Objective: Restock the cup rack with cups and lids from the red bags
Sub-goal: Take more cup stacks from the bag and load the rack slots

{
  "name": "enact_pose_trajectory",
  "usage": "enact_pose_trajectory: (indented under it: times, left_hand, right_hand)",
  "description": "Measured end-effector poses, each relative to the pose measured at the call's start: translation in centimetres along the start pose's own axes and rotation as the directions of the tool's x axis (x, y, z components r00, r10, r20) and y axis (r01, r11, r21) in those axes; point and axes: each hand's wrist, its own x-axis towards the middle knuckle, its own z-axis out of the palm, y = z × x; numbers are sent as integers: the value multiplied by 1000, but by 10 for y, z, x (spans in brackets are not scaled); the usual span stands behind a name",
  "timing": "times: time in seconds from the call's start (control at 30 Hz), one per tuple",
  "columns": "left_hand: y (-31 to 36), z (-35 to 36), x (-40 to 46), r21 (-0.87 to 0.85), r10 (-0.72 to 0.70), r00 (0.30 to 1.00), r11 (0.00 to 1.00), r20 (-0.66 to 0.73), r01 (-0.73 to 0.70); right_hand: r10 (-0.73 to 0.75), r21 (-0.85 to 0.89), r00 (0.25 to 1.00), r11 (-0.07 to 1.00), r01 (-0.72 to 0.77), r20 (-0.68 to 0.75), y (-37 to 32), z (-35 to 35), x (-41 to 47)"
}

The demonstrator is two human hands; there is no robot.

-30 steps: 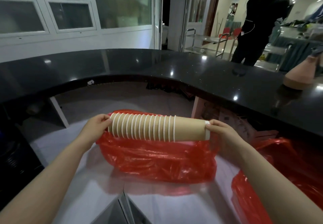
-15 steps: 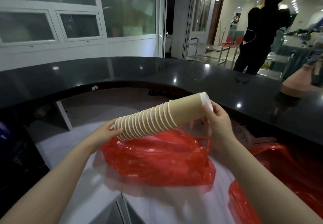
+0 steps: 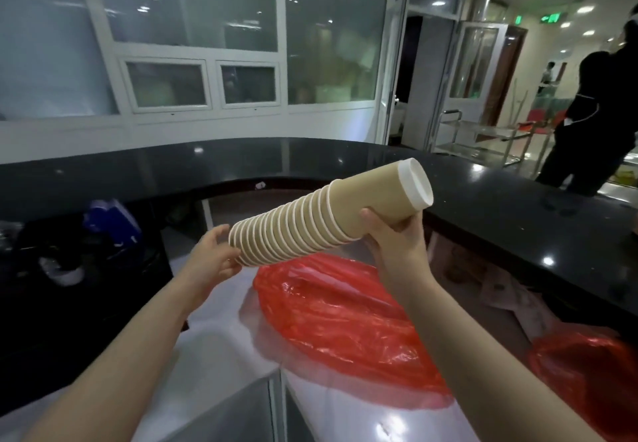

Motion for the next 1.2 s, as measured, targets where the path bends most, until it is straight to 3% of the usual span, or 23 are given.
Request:
enact_pose_trajectory:
  times: [0.23, 0.43, 0.53, 0.8, 0.93, 1.2]
  left_hand:
    - [53, -47, -51, -97, 90, 989, 990, -114, -101]
    - [99, -99, -108, -150, 117, 971, 977, -208, -150]
    - [128, -132, -142, -162, 151, 950, 966, -272, -200]
    - [195, -245, -271, -394, 262, 931, 851, -253, -347]
    - [200, -301, -342, -353, 323, 894, 834, -311, -425]
    - [165, -406, -438, -305, 257, 857, 856, -446, -416]
  right_hand:
    - [-86, -19, 967, 995, 93, 240, -31, 102, -31]
    - [-242, 21, 880, 966, 256, 408, -75, 174, -65]
    - [-317, 70, 848, 945, 319, 425, -104, 210, -93]
    - [-519, 197, 770, 854, 481, 371, -192, 313, -209]
    - [-514, 226, 742, 857, 463, 430, -227, 362, -264]
    - [-418, 213, 701, 907, 364, 578, -227, 451, -351]
